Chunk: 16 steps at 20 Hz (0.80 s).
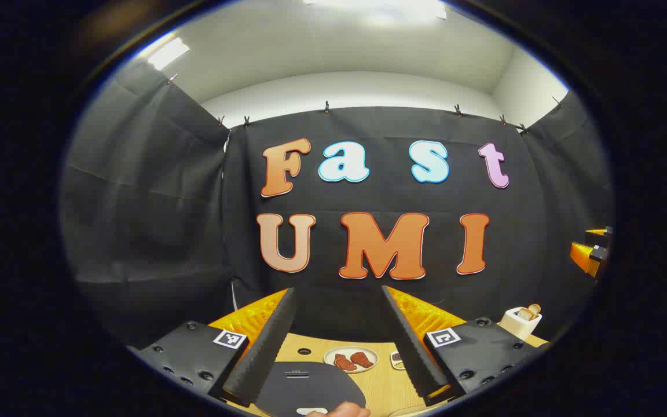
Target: Close the left gripper, press the button to open the rice cooker; take a wooden spoon from the chopstick holder with the right hand, scoop a spoonful of rice and pour it into the rice cooker, then put the wooden spoon back into the chopstick holder.
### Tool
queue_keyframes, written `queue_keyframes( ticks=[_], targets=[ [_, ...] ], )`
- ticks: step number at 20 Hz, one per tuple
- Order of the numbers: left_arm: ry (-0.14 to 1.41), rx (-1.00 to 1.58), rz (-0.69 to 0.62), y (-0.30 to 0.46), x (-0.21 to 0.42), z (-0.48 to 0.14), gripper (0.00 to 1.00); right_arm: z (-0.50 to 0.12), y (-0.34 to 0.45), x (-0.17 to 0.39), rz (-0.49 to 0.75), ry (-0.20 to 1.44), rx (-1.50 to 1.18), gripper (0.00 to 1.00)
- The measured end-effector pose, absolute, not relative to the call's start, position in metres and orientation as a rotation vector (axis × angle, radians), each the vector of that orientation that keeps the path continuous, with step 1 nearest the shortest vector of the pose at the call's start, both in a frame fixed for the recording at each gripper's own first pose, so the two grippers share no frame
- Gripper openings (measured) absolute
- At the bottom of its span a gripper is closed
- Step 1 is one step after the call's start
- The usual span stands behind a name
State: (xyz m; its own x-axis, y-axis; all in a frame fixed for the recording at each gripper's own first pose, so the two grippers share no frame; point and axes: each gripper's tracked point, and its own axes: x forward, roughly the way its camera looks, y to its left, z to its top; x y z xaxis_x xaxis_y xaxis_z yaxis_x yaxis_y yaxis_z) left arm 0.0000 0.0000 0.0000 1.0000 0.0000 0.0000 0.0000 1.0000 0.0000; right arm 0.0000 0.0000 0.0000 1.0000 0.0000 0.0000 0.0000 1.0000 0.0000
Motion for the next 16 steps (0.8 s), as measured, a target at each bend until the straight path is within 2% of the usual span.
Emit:
queue_keyframes(
  ticks=[2,4,10,12,14,16],
  targets=[
    [-0.032,0.022,-0.021,-0.012,0.005,0.006,0.93,-0.003,-0.006,0.001,0.002,0.007,-0.003,0.88],
    [-0.03,0.05,0.019,-0.012,0.01,0.001,0.93,-0.004,-0.011,0.002,-0.008,0.01,0.009,0.88],
    [-0.023,0.046,-0.035,-0.034,0.012,0.002,0.93,-0.002,-0.016,0.004,0.01,-0.001,0.067,0.88],
    [-0.015,0.041,-0.044,-0.036,0.013,0.0,0.93,-0.004,-0.022,0.004,-0.001,-0.003,0.072,0.9],
    [-0.01,0.044,-0.057,-0.038,0.011,0.002,0.93,-0.005,-0.022,0.003,0.004,0.007,0.092,0.96],
    [-0.01,0.044,-0.067,-0.04,0.012,0.005,0.93,-0.002,-0.028,0.001,-0.008,-0.004,0.088,0.93]
  ],
)
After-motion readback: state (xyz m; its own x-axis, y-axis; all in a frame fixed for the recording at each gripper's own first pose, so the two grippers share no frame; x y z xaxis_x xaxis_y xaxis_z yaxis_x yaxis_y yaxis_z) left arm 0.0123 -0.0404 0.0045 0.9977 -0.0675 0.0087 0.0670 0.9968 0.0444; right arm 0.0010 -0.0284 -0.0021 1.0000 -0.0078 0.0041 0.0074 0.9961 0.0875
